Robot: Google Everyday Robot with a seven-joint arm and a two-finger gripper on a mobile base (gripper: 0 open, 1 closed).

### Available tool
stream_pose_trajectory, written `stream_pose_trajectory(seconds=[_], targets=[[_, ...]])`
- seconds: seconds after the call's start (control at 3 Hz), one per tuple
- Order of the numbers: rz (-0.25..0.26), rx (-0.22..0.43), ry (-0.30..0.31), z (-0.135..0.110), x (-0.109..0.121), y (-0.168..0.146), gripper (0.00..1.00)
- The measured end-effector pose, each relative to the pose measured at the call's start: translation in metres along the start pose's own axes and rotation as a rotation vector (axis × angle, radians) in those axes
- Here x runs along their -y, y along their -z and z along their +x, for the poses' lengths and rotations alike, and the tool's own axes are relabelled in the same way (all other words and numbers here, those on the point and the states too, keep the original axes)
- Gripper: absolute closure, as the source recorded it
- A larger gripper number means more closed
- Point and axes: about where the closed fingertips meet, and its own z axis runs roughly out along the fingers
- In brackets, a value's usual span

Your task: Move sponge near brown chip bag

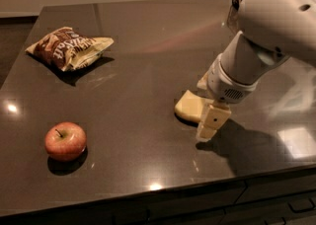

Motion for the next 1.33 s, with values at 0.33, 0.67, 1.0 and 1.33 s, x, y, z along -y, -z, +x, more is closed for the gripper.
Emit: stream_pose_trajectory(seconds=[0.33, 0.67, 1.0, 1.33], targets=[[-0.024, -0.022, 0.025, -0.007, 0.007, -0.005, 0.47], [-0.026, -0.024, 0.055, -0.02, 0.018, -0.002, 0.72], [-0.016, -0.015, 0.076, -0.045, 0.041, -0.001, 0.95], [-0.002, 0.007, 0.078, -0.079, 0.071, -0.003, 1.0]])
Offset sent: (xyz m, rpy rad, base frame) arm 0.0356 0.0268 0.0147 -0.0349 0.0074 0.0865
